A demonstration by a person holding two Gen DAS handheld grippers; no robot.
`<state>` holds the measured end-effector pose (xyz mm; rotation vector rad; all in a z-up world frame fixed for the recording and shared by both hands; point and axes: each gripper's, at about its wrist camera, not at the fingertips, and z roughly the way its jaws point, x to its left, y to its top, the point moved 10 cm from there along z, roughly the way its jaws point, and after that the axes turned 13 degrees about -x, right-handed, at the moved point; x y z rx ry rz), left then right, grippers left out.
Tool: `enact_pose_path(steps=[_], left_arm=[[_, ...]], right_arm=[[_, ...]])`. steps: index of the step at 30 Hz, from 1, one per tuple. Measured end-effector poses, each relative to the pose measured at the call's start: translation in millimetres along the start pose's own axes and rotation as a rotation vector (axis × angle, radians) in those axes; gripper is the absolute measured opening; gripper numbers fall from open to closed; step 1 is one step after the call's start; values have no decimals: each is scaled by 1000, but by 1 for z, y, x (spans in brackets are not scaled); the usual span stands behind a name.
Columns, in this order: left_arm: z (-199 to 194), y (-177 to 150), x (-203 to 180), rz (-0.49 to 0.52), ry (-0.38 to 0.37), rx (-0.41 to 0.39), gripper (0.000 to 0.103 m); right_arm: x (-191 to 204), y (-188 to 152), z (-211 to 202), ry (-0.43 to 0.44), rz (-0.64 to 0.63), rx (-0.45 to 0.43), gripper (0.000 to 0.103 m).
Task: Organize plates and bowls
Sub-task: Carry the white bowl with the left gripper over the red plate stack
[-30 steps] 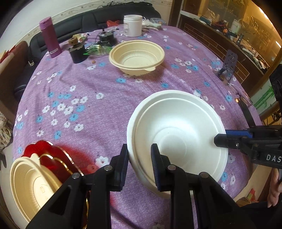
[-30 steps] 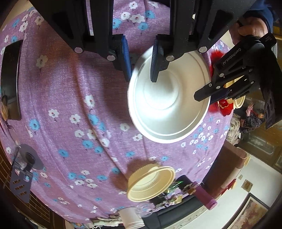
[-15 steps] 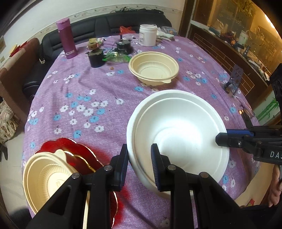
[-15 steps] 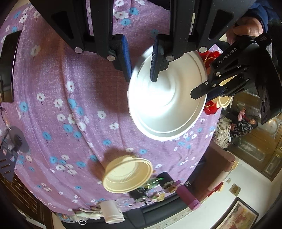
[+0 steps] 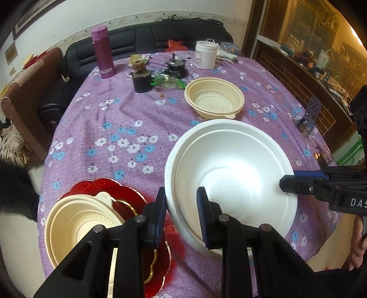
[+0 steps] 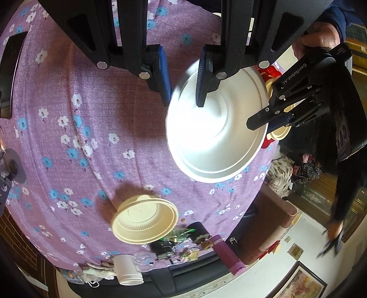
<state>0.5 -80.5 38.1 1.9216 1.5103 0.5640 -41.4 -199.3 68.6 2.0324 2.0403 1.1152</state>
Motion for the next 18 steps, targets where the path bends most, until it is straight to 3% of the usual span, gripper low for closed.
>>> enact_pose_path(steps=[18], left_arm=[[-45,1,68,-90,88,-66,27]], right_arm=[[71,6,12,76,-112,20,24]])
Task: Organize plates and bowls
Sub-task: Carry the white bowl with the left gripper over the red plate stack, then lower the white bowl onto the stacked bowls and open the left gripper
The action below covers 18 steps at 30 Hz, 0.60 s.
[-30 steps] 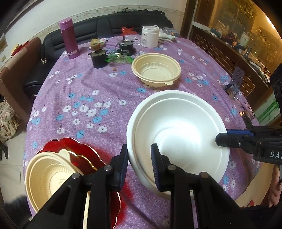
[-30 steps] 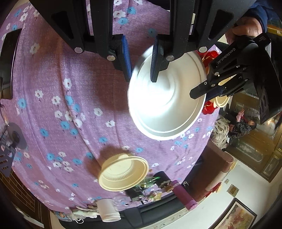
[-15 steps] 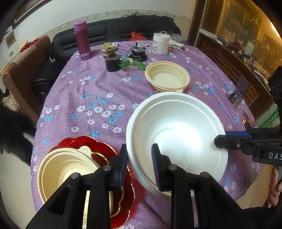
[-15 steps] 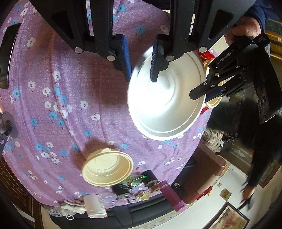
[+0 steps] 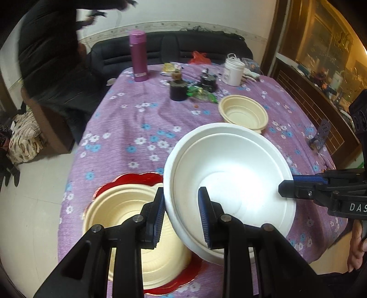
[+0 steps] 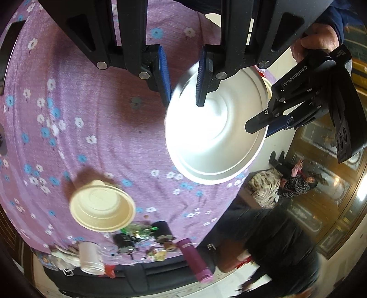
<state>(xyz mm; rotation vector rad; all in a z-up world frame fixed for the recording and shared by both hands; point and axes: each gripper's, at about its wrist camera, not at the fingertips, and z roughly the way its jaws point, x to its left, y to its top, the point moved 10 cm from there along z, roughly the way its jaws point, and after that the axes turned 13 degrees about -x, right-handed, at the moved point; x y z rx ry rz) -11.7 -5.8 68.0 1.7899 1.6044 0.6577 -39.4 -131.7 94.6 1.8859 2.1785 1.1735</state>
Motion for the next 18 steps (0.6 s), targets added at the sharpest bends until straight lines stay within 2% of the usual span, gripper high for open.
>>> enact_pose_path(steps=[8,18], left_arm=[[-17,-8,41,-56,51,-13,29],[-32,-38,83,-132,101,12,29]], right_arm=[[43,-1,17,43,-71,34,24],[85,-15,44,86,-137,97,24]])
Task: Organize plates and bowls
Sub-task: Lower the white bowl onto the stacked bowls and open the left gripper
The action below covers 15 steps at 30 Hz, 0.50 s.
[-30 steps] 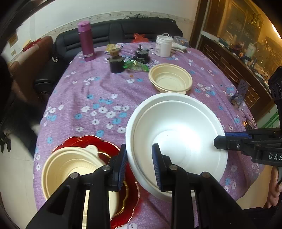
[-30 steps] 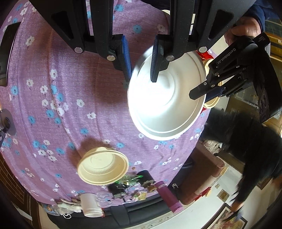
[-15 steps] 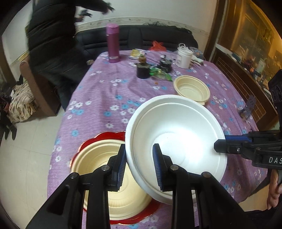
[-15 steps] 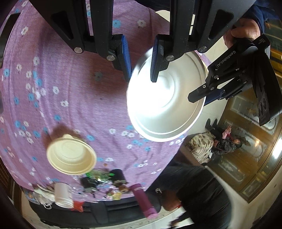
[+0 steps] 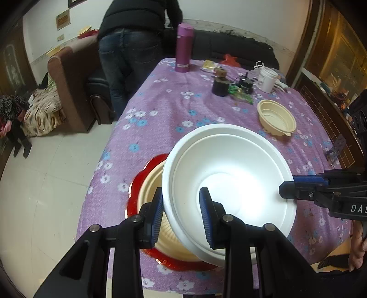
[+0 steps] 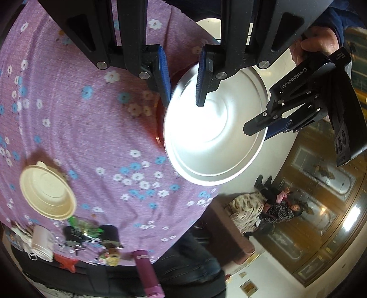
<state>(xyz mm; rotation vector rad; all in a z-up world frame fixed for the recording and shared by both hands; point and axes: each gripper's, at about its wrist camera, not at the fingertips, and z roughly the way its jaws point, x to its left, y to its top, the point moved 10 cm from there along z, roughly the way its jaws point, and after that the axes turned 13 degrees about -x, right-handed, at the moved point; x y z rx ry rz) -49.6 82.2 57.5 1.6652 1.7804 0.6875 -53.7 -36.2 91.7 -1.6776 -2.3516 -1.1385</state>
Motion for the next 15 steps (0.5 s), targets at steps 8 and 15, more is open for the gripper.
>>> enact_pose_path(steps=[8,15], left_arm=[[5,-18,23,-38,20,34,29],[13,-27,30,-47,24,57,29]], right_arm=[[17,-10,23,12,-33,56,25],[19,-18,38,8,-26,92,25]])
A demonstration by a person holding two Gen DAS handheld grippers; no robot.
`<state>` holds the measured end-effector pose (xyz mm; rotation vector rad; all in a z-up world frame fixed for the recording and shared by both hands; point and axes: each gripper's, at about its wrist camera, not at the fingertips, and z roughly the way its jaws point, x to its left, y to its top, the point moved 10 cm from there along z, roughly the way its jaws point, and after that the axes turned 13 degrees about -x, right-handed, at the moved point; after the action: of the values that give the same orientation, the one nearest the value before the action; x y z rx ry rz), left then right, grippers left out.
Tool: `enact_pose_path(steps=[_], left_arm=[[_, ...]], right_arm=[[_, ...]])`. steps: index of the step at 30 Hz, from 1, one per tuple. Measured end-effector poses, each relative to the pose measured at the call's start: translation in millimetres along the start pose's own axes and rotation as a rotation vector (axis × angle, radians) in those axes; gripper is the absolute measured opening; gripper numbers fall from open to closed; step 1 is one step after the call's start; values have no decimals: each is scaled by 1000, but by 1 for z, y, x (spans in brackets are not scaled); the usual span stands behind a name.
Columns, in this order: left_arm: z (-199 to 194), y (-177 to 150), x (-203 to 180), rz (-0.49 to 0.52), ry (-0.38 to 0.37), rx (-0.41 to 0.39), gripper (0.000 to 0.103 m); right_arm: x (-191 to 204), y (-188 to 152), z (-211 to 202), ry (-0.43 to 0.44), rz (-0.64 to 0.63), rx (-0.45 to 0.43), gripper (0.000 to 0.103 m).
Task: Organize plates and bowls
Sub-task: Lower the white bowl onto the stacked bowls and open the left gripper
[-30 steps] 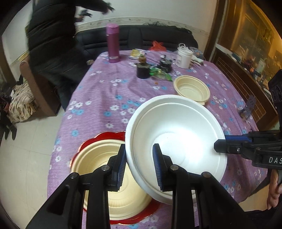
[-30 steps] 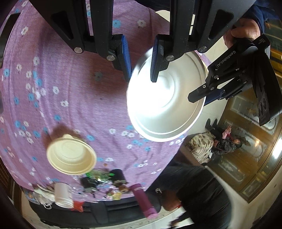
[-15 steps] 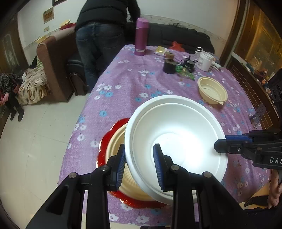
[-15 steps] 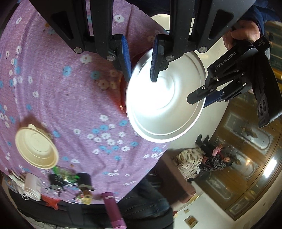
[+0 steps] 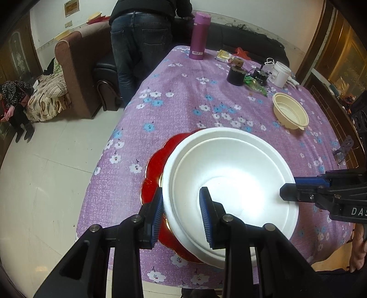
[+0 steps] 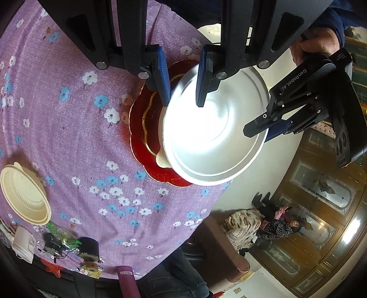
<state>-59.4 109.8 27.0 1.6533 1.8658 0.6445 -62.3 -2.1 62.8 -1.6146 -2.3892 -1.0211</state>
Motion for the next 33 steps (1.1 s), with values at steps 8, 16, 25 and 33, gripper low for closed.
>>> enact_pose_path(steps=[8,16,25,33], left_arm=[[9,-2,3,-1,6,11,29],[14,-3,6,-2,12,15,29],[15,-2,7,-4,15,15,29],[17,-2,9,-7,15,18,29]], right_arm=[[-3,2,12,-21,-7,9,25],[-5,2,18,-23,-6,17,25],[-5,1,20,-22,-2,17,25],[-5,2,20,-20,0,14,25]])
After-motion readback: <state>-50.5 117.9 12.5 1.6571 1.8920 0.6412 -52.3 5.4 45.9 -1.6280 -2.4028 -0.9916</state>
